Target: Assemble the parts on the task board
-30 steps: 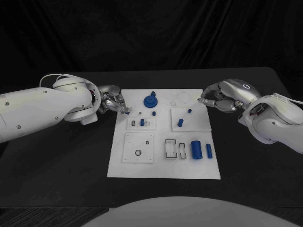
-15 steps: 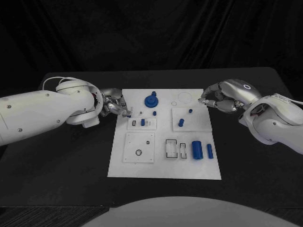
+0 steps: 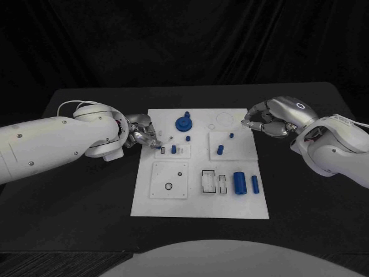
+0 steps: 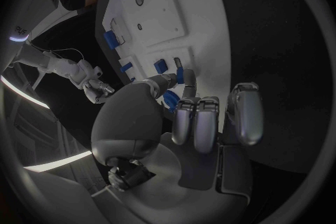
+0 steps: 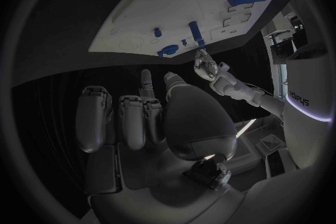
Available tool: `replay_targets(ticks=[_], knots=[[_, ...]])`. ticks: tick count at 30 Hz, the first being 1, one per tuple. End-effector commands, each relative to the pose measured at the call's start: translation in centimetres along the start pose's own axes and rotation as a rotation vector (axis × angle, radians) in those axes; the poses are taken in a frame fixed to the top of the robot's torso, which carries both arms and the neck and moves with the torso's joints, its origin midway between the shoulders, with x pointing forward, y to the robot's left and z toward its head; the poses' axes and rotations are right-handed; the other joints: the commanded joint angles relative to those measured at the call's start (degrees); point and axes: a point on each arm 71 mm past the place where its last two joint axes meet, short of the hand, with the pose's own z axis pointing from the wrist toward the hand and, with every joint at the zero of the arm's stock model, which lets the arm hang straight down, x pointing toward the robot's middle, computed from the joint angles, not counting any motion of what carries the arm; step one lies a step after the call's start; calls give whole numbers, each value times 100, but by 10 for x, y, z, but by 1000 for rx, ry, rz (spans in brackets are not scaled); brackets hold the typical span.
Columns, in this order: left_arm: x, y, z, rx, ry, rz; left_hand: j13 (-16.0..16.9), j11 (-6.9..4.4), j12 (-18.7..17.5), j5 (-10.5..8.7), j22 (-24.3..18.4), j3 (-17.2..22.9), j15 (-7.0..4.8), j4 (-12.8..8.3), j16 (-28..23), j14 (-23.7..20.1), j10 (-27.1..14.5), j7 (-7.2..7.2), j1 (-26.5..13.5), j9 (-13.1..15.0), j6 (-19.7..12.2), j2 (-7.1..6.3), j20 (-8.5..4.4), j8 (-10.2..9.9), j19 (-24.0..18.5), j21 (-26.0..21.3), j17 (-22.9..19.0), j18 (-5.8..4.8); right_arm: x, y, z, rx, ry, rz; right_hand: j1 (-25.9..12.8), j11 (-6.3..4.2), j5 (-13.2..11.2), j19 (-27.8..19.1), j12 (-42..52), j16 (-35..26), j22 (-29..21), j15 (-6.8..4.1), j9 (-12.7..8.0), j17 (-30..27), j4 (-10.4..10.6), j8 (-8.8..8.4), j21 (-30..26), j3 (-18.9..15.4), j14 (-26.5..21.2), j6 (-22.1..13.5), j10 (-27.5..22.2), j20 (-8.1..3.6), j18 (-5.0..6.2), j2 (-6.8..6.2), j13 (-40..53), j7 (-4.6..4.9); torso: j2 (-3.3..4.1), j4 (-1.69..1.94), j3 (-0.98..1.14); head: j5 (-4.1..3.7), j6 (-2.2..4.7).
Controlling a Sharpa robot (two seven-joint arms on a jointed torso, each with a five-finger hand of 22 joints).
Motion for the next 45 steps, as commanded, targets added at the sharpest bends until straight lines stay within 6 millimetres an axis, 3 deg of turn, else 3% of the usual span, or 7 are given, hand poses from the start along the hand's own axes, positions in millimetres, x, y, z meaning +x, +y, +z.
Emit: replay_targets(ticks=[1,6,14,45], knots=[[2,-2,1,9,-2,-3,1508,1,16,-20,1067,200,-1,-157,15,606,587,-27,-51,-6,18,-7,-11,-15,-32,-30,1510,72,0,-1,0,13,-8,0,51,3,41,170,11,-38,1176,7,-7,909,10,-28,-39,33,474,42,592,23,-60,2,1495,16,-1,-1,1,5,0],[4,-4,2,14,3,-1,1508,0,16,-30,1070,197,-1,-156,15,606,587,-29,-57,-4,27,1,-10,-11,-28,-23,1510,71,0,-1,0,12,-8,0,51,3,41,170,11,-38,1176,7,-7,909,10,-28,-39,33,474,42,592,23,-60,2,1495,16,1,-5,-3,31,0],[6,-5,2,17,12,1,1508,0,16,-30,1070,197,-1,-156,15,606,587,-29,-57,-4,27,1,-10,-11,-28,-23,1510,71,0,0,0,12,-8,0,51,3,41,170,11,-38,1176,7,-7,909,10,-28,-39,33,474,42,592,23,-60,2,1495,16,4,10,-1,1,0],[17,-7,7,15,54,10,1508,-1,16,-42,1059,196,-1,-158,15,606,587,-32,-67,-1,38,28,-10,-7,-48,-56,1510,79,0,-1,0,18,-4,-1,70,4,53,171,10,-40,1177,7,-9,906,8,-32,-37,38,473,44,591,24,-61,-3,1494,17,7,-4,0,9,0]])
